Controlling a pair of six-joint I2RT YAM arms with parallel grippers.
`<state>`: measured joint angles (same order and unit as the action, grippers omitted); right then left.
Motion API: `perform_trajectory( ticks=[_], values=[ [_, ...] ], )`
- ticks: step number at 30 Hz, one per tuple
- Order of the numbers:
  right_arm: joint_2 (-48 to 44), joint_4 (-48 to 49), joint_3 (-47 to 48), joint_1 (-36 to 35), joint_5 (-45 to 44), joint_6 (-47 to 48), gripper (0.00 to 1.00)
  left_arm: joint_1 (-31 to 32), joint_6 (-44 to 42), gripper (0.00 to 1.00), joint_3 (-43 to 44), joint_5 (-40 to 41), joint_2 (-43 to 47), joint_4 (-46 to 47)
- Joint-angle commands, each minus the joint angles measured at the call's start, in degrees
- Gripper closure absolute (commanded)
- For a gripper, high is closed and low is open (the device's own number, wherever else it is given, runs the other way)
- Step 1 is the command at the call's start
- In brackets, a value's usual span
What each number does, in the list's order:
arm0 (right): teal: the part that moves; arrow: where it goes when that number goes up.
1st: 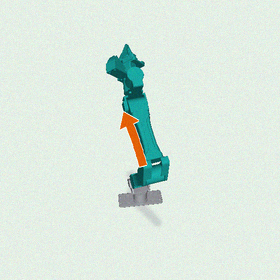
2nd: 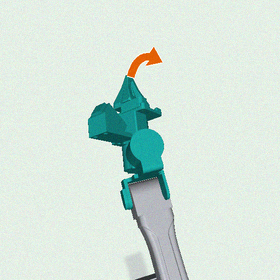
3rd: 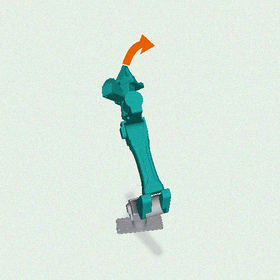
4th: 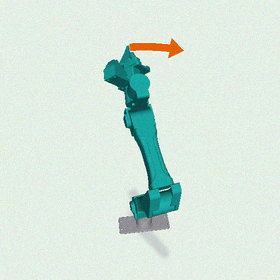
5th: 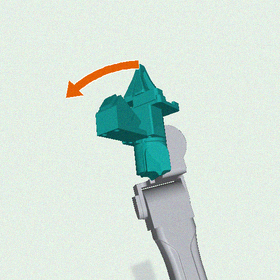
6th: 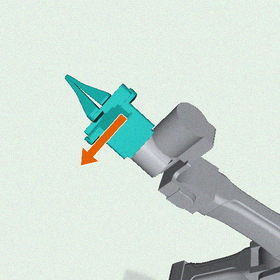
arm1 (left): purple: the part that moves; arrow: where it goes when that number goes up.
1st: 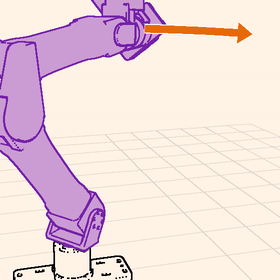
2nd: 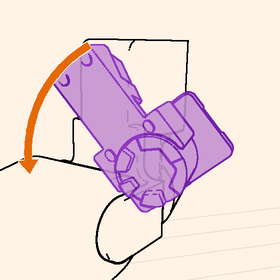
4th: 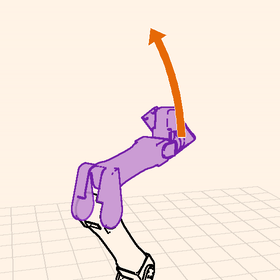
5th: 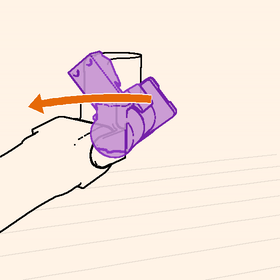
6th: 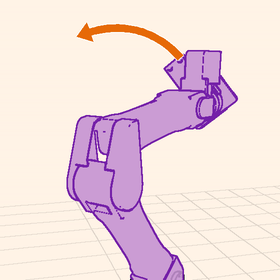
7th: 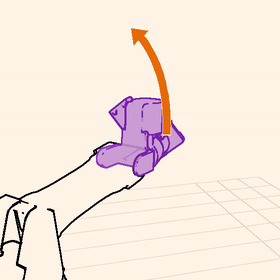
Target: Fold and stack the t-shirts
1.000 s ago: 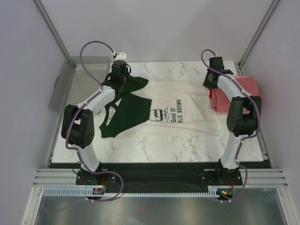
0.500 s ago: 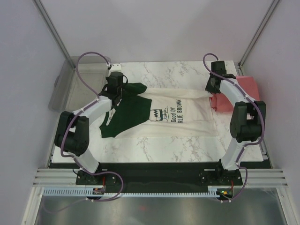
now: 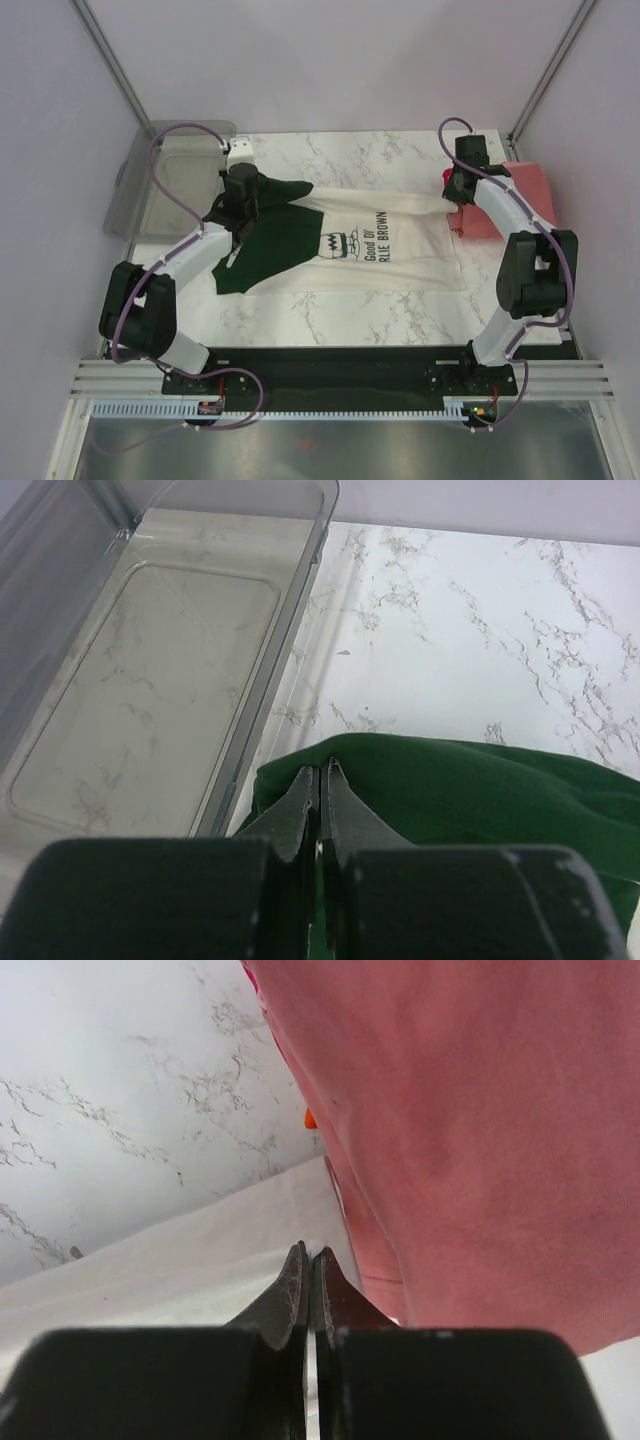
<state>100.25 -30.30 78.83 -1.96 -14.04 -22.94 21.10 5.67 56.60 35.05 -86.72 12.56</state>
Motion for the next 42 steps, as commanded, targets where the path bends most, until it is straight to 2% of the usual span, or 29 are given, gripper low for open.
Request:
perform_trajectory(
  ticks=[1, 9, 18, 21, 24, 25, 27, 28, 30, 31, 32, 36, 42],
  values=[
    [-3.48, 1.3, -1.65, 0.55, -2.39, -0.53, 1.0, 0.6, -2.07, 0.98, -2.18, 6.16, 3.22, 3.53],
    [-7.52, 2.71, -7.63, 0.55, -3.1, -1.14, 1.0, 1.13, -0.14, 0.98, -7.9, 6.53, 8.05, 2.56],
    [-11.21, 7.53, -18.35, 0.55, -5.29, -3.42, 1.0, 1.4, 8.12, 0.98, -16.78, 3.72, 12.62, -0.69],
    [-13.22, 10.0, -24.05, 0.55, -7.57, -5.27, 0.98, 1.49, 11.81, 0.98, -19.33, 1.88, 14.2, -4.02],
    [-15.78, 11.49, -27.05, 0.55, -9.76, -7.29, 0.91, 1.66, 15.06, 0.98, -21.35, -1.2, 16.84, -7.37],
    [-16.57, 12.11, -27.84, 0.55, -9.95, -7.64, 0.84, 1.92, 16.46, 0.96, -23.18, -1.64, 18.85, -7.46],
    [-19.03, 13.25, -29.34, 0.38, -10.13, -8.44, 0.61, 2.36, 17.35, 0.91, -25.3, -3.57, 21.49, -6.67],
    [-19.91, 13.78, -29.87, 0.46, -10.04, -8.44, 0.47, 2.54, 17.18, 0.8, -27.48, -4.45, 22.72, -5.97],
    [-22.81, 15.53, -31.09, 0.29, -9.34, -7.83, 0.35, 4.11, 16.92, 0.63, -30.82, -4.81, 27.9, -4.04],
    [-23.6, 16.24, -31.28, -0.24, -8.03, -7.39, 0.35, 4.56, 16.83, 0.48, -31.89, -4.9, 30.09, -3.34],
    [-24.91, 16.85, -31.37, -0.59, -7.32, -7.04, 0.35, 5.17, 16.74, 0.44, -32.68, -5.16, 33.6, -2.89],
    [-25.37, 18.88, -30.23, -2.87, 0.84, -5.54, 0.35, 5.26, 16.91, 0.4, -31.56, -9.37, 38.29, -5.77],
    [-20.81, 19.93, -26.01, -11.65, 8.23, -5.36, 0.4, 5.26, 19.37, 0.37, -25.41, -14.66, 33.83, -12.19]
  ],
)
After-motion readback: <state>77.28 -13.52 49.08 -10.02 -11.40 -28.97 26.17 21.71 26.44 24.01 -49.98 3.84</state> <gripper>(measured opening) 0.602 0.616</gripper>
